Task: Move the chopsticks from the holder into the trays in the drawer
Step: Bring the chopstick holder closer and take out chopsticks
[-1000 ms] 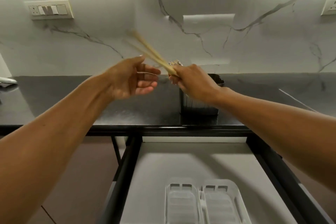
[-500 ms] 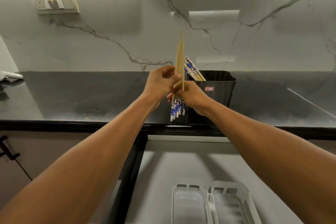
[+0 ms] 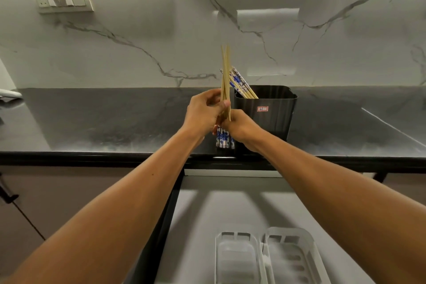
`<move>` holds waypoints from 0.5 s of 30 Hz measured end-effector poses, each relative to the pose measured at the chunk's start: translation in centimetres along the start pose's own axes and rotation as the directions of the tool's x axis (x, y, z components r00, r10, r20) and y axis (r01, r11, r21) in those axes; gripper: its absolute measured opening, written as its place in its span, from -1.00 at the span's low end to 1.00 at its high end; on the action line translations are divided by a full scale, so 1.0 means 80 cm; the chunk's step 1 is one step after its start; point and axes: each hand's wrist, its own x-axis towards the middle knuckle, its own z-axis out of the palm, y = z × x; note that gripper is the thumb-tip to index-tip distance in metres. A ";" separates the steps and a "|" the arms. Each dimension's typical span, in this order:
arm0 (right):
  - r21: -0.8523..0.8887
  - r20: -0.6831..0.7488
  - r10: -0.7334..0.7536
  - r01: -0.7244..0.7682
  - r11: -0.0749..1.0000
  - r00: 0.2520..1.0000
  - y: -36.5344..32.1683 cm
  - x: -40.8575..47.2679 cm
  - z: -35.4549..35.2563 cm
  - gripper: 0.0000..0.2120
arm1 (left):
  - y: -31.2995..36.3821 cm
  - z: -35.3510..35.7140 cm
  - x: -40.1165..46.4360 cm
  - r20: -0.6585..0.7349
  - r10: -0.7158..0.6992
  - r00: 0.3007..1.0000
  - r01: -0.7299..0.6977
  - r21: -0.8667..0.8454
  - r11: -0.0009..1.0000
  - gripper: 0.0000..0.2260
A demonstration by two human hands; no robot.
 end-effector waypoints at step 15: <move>0.021 0.003 0.021 -0.021 1.000 1.000 0.005 -0.002 0.011 -0.78 | 0.001 0.011 0.000 -0.043 -0.046 0.998 0.048 0.055 0.997 -0.76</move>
